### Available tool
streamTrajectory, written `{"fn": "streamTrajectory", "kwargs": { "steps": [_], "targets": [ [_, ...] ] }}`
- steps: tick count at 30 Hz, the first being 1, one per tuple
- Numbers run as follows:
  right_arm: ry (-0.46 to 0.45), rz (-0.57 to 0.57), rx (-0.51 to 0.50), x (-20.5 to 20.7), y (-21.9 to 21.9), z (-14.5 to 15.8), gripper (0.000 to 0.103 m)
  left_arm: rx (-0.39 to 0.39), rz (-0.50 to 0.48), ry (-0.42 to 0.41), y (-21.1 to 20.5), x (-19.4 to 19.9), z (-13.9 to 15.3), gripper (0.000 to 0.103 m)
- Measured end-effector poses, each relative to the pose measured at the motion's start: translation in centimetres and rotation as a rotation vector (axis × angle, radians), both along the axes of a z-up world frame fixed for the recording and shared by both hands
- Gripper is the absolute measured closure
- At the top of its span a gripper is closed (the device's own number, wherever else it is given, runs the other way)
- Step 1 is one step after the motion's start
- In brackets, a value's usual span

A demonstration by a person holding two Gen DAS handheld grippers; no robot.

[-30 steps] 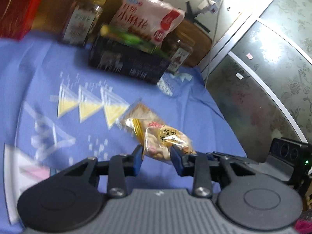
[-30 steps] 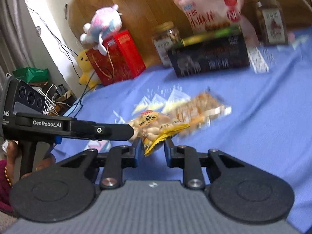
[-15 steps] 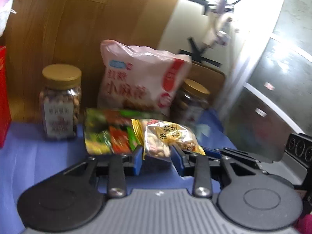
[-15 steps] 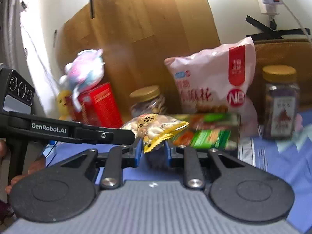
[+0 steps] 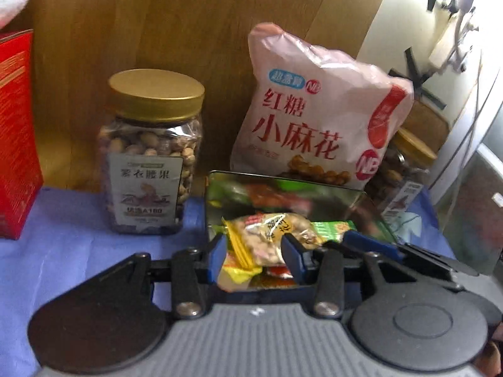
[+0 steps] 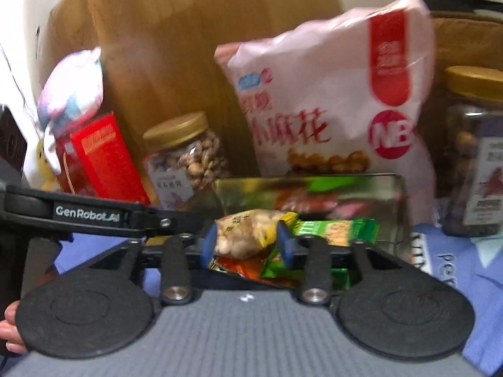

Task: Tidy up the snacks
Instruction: 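Lower the peanut packet into the tin box and open both tools, then grasp the seed packet with the left tool while the right tool closes on it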

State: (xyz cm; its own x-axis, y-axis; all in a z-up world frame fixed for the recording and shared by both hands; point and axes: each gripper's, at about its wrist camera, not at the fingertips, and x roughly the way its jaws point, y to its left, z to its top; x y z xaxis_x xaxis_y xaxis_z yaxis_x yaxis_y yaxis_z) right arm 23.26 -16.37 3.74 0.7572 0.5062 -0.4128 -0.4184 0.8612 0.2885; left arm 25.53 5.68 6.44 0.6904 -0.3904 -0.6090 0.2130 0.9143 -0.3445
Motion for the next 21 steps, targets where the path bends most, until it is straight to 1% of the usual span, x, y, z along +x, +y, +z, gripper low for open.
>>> {"fn": "streamTrajectory", "kwargs": {
  "steps": [3, 5, 7, 8, 11, 12, 14, 15, 16, 19, 20, 21],
  "targets": [
    [0.019, -0.001, 0.068, -2.3, -2.6, 0.3, 0.057, -0.042, -0.023, -0.021, 1.4, -3.2, 0.9, 0.062],
    [0.052, 0.019, 0.113, -4.8, -4.8, 0.1, 0.056, -0.09, -0.071, -0.008, 2.3, -6.6, 0.5, 0.062],
    [0.13, 0.05, 0.133, -6.6, -6.3, -0.5, 0.057, -0.147, -0.134, 0.049, 2.4, -9.7, -0.7, 0.062],
    [0.152, 0.061, 0.135, -7.7, -7.0, -1.0, 0.057, -0.173, -0.16, 0.081, 2.2, -11.1, -1.5, 0.062],
    [0.23, 0.085, 0.069, -9.6, -7.4, -2.6, 0.058, -0.254, -0.236, 0.21, 1.3, -14.8, -4.8, 0.062],
    [0.25, 0.09, 0.055, -10.0, -7.3, -3.0, 0.058, -0.275, -0.251, 0.246, 1.0, -15.7, -5.7, 0.064],
    [0.309, 0.109, 0.045, -10.6, -6.8, -4.0, 0.058, -0.3, -0.245, 0.296, 0.4, -17.0, -7.2, 0.064],
    [0.328, 0.116, 0.042, -11.0, -6.5, -4.5, 0.057, -0.317, -0.232, 0.303, 0.5, -17.5, -7.8, 0.063],
    [0.321, 0.116, 0.049, -11.6, -6.4, -4.6, 0.057, -0.337, -0.21, 0.289, 0.7, -18.1, -8.0, 0.063],
    [0.394, 0.155, 0.156, -13.1, -6.6, -4.8, 0.057, -0.419, -0.169, 0.315, 2.0, -18.6, -8.7, 0.063],
    [0.403, 0.165, 0.178, -13.5, -6.4, -5.1, 0.057, -0.439, -0.16, 0.317, 2.4, -18.8, -9.0, 0.064],
    [0.405, 0.168, 0.202, -14.4, -6.4, -5.1, 0.058, -0.455, -0.153, 0.319, 2.9, -19.0, -9.2, 0.067]
  ]
}}
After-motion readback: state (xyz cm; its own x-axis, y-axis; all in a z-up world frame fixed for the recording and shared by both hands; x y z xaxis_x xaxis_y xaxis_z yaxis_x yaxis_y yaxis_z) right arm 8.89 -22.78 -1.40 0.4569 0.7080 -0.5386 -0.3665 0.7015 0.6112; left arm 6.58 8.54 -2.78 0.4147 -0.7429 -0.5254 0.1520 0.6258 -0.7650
